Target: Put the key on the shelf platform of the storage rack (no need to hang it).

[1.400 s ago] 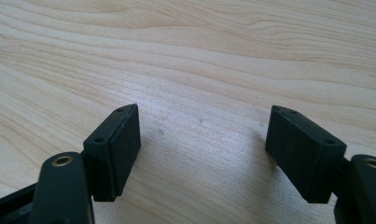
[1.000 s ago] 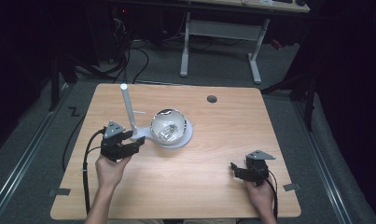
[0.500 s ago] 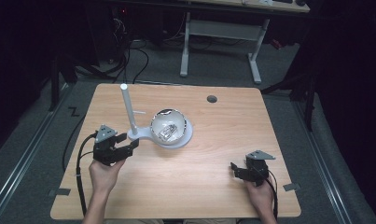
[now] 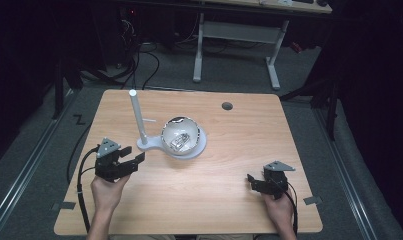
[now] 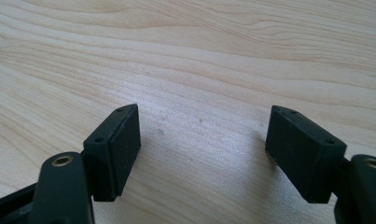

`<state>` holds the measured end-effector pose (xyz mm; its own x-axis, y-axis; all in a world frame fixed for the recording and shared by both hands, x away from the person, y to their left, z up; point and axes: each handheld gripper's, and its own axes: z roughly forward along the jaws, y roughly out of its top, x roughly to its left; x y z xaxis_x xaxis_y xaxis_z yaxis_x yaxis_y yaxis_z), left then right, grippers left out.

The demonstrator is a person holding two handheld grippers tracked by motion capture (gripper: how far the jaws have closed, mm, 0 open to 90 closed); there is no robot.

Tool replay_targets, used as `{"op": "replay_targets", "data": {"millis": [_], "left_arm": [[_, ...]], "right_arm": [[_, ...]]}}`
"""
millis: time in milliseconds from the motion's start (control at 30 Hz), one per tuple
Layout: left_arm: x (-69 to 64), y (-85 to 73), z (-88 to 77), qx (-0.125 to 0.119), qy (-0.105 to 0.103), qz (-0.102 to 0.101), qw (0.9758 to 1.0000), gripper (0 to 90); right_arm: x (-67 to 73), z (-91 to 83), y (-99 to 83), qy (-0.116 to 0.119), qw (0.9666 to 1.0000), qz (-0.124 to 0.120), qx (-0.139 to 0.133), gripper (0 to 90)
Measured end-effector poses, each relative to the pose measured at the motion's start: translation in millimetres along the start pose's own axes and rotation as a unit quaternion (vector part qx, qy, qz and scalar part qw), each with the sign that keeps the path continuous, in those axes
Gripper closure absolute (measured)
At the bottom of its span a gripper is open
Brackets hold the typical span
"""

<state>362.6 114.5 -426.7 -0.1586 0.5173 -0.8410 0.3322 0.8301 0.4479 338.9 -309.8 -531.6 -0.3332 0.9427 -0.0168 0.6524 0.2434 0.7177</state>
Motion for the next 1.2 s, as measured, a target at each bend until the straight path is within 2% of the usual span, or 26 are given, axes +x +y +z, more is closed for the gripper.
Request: {"op": "replay_targets", "data": {"millis": [700,767,1033,1167,1200], "left_arm": [[15.7,-0.8,-11.1,-0.001,0.006,-0.012,0.9999,42.4],[16.8,-1.5,-11.5,0.0,0.008,-0.018,0.9998,42.3],[22.1,-3.9,-12.4,0.002,0.01,-0.016,0.9998,42.2],[23.4,-5.7,-12.4,0.003,0.016,-0.024,0.9996,42.2],[25.1,-5.9,-12.2,0.004,0.013,-0.017,0.9998,42.2]], "right_arm": [[0.0,0.1,0.0,0.0,1.0,0.0,0.0,26.8],[0.1,0.1,0.0,0.0,1.0,0.001,0.0,26.8],[0.1,0.0,0.0,0.0,1.0,0.0,0.0,26.8],[0.1,0.0,0.0,0.0,1.0,0.0,0.0,26.8],[0.1,0.0,0.0,0.0,1.0,0.001,0.0,26.8]]}}
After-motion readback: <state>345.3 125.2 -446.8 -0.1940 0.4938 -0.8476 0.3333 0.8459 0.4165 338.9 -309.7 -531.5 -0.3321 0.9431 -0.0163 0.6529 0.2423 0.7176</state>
